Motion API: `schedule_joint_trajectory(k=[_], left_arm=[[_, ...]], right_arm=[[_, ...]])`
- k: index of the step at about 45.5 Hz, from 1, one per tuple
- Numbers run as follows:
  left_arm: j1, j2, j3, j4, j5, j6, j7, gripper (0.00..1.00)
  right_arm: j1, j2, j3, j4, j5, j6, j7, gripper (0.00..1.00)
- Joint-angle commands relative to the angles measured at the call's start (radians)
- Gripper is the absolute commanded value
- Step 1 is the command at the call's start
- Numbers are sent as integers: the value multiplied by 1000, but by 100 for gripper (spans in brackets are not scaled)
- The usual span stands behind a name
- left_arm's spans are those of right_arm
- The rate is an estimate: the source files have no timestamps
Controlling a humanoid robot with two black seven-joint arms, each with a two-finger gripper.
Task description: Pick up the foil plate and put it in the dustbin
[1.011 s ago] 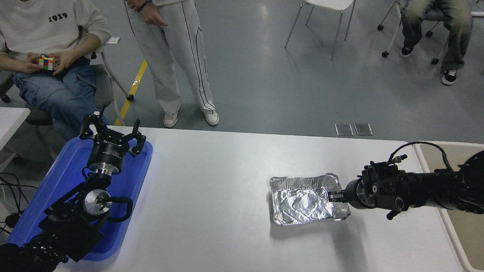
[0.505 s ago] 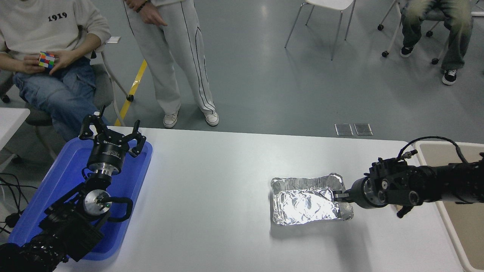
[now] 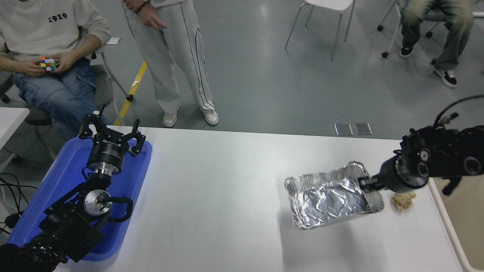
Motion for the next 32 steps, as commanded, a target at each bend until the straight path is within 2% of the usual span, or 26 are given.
schedule_joint_trajectory(k=[1,8,20,32], left_arm=[[0,-1,-1,-1,0,0,0,100],[0,1,1,1,0,0,0,100],[0,-1,1,1,0,0,0,100],[0,-1,1,-1,0,0,0,100]], right_arm=[[198,-32,-28,46,1,263,2,0],[281,-55,-25,46,1,390,2,0],[414,-58,-31,46,8,390,2,0],[577,-115,-55,46,18,390,0,0]])
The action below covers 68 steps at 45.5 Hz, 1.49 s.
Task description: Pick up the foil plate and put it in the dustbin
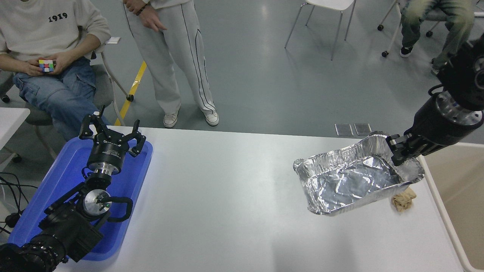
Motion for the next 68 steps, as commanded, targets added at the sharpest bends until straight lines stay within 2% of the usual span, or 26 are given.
schedule_joint_trajectory(k=[1,13,27,45,59,68], left_arm=[[0,1,0,0,0,0,0,100],[0,1,0,0,0,0,0,100],[0,1,0,0,0,0,0,100],[2,1,0,0,0,1,-2,100],[2,1,-1,1,0,1,-2,100],[2,1,0,1,0,1,-2,100]], right_arm=[[151,-33,-26,1,6,17,-1,0],[253,-33,-73,1,26,17,-1,0],[228,-44,-84,-9,25,17,-3,0],[157,-234,-260,-107,-47,17,-9,0],[142,-294,-455,-181,-113,17,-9,0],[111,-334,-490,-224,-120,17,-9,0]])
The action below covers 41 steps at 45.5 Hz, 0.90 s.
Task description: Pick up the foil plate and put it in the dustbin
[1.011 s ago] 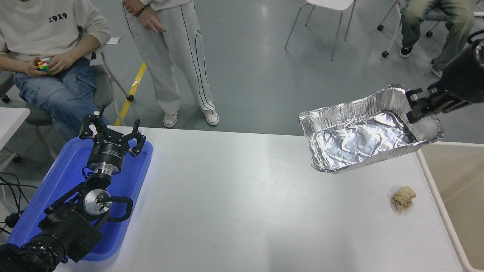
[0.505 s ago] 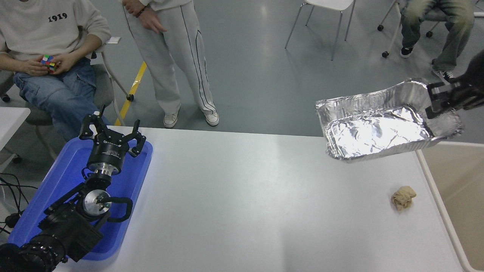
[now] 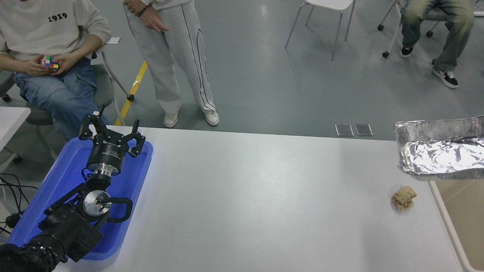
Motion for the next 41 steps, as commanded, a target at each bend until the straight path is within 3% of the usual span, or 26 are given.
schedule_joint_trajectory(k=[1,9,18,38,41], left_arm=[[0,-1,0,0,0,0,0,100],[0,0,0,0,0,0,0,100],[0,-1,1,0,0,0,0,100],[0,-1,1,0,0,0,0,100],[0,-1,0,0,0,0,0,100]], right_arm=[[-33,-68,-75,-57,-24,0,0,0],[-71,-157,-58,-141,-72,0,0,0],[-197,-163,-17,-235,-81,0,0,0],[-765,-191,428,-482,-57,0,0,0],[-829,-191,460,-510,-35,-72,0,0]])
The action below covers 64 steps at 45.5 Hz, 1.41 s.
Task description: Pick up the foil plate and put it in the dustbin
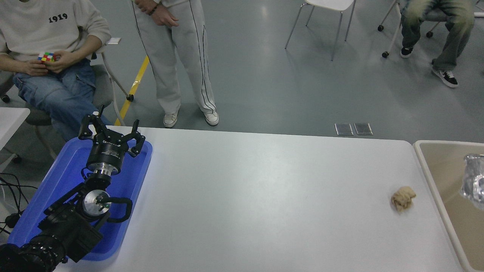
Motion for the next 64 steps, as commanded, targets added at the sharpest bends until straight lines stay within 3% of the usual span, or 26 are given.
schedule_joint_trajectory(k=[1,21,31,41,51,64], left_arm=[[0,1,0,0,0,0,0,100],[0,-1,0,0,0,0,0,100],[0,1,0,0,0,0,0,100],[0,1,0,0,0,0,-2,100],[0,1,0,0,0,0,-2,100],[0,-1,0,0,0,0,-2,100]], right_arm=[[-273,-12,189,-124,39,-92,0,0],[-552,16,270,-228,204,-445,-3,0],[-704,54,381,-231,389,-572,-9,0],[-856,178,410,-374,431,-672,-15,0],[-972,266,458,-507,566,-680,-97,0],[-1066,310,582,-577,581,-749,-215,0]])
